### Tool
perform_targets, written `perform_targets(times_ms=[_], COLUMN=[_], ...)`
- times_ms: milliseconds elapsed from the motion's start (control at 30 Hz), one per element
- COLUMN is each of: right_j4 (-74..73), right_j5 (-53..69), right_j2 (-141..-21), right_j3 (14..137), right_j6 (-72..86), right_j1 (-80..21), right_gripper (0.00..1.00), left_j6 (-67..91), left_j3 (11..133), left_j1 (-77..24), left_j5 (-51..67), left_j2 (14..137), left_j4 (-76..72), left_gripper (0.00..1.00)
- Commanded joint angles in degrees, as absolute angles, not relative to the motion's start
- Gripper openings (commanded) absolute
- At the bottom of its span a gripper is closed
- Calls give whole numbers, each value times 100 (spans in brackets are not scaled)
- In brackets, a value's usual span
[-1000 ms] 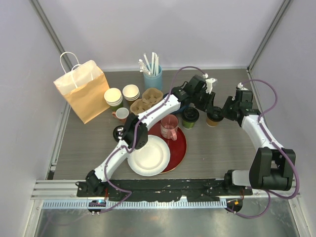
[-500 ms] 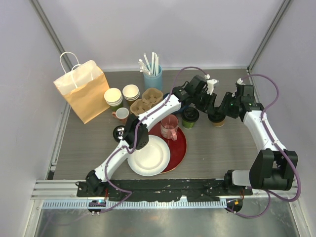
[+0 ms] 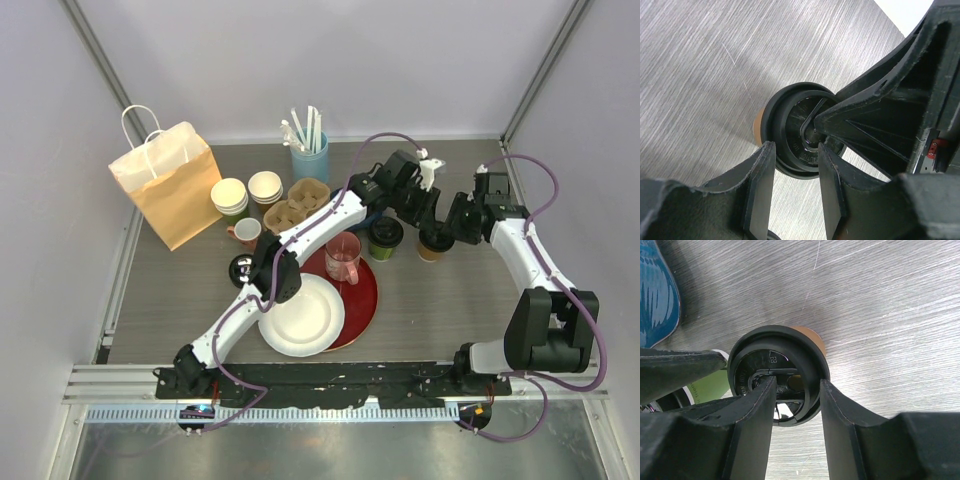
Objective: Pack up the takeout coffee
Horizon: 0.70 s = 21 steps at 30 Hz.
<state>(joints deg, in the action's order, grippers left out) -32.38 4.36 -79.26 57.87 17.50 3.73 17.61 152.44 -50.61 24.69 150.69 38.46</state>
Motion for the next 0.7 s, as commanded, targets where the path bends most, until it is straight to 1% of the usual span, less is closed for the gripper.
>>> perform_targets(times_ms=[0, 33, 67, 167, 367, 433, 533, 567, 667], right_j4=[-3243, -3243, -3226, -3164, -3094, -3181, -3461, -3541, -3577], right_j5=[474, 501, 518, 571, 668, 624, 238, 55, 26], right_j2=[-7761, -7682, -7638, -7524, -7567, -7629, -7647, -7612, -7191], right_j3=[5950, 5950, 5959, 6055, 6327, 6442, 6583, 6566, 6242], right_j6=[1819, 1819, 1845, 1784, 1530, 1485, 1555, 1608, 1898], right_j1=[422, 422, 422, 422, 422, 422, 422, 422, 378], right_gripper=[48, 50, 58, 66, 68, 68, 59, 53, 47], left_j6=[1617, 1626, 1626, 1617, 1626, 1652, 1661, 1661, 1661], left_j3=[15530, 15522, 15487, 15486, 15346, 15302, 15275, 15275, 15310], left_j1=[-5080, -5080, -5071, -5080, -5071, -5063, -5010, -4975, -4922], left_j5=[2593, 2601, 2602, 2593, 2575, 2584, 2575, 2584, 2558], left_j2=[14783, 14766, 14748, 14713, 14695, 14687, 14652, 14643, 14625], left_j4=[4007, 4025, 4025, 4008, 3981, 3999, 3990, 3973, 3946], left_gripper=[43, 43, 43, 45, 46, 45, 45, 45, 45])
